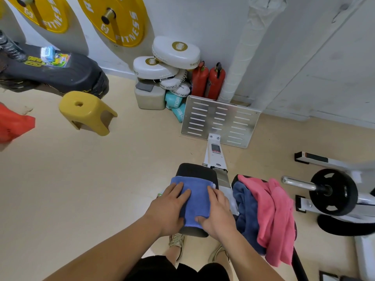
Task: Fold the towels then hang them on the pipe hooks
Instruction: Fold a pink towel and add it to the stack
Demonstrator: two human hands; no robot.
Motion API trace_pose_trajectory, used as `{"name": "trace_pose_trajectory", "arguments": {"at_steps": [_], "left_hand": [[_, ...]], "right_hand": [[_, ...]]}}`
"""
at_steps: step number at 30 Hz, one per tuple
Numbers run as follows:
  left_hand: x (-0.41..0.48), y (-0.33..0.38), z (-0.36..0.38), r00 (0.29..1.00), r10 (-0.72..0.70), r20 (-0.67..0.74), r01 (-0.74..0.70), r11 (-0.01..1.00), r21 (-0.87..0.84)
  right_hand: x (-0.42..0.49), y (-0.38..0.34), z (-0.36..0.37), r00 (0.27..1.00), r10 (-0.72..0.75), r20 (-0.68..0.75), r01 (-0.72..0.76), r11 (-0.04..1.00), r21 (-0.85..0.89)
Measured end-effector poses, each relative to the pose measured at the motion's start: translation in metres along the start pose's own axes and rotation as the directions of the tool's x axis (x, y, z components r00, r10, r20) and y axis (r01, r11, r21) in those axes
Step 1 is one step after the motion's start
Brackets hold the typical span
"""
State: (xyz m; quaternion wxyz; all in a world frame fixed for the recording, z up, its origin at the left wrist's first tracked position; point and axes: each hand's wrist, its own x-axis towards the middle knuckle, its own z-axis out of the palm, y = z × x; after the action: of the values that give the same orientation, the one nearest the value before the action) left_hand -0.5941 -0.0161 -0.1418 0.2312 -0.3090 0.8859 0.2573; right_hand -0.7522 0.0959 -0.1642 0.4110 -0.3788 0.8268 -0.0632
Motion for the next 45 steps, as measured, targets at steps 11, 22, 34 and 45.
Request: {"name": "trace_pose_trajectory", "arguments": {"at_steps": [11,22,34,45], "left_hand": [[0.006,0.053,-0.010,0.952,0.183,-0.247,-0.144,0.975,0.170],[0.032,0.211,0.022,0.954,0.264,-0.141,-0.299,0.863,-0.406],[0.060,0.281,0.061,0.971,-0.142,-0.191,0.055,0.915,-0.400],[-0.020,0.353,0.008,0.918,-0.335,-0.214,-0.053,0.431,-0.901]], "right_hand": [[-0.039,0.020,-0.034,0.994,-0.014,-0.109,0.036,0.978,0.204],[-0.122,0.135,-0.089,0.868,0.389,-0.310,-0.120,0.769,0.628],[-0.126,0.223,-0.110,0.993,0.119,-0.020,-0.080,0.772,0.630],[-0.143,0.211,-0.171,0.999,0.012,-0.050,0.037,0.497,0.867]]}}
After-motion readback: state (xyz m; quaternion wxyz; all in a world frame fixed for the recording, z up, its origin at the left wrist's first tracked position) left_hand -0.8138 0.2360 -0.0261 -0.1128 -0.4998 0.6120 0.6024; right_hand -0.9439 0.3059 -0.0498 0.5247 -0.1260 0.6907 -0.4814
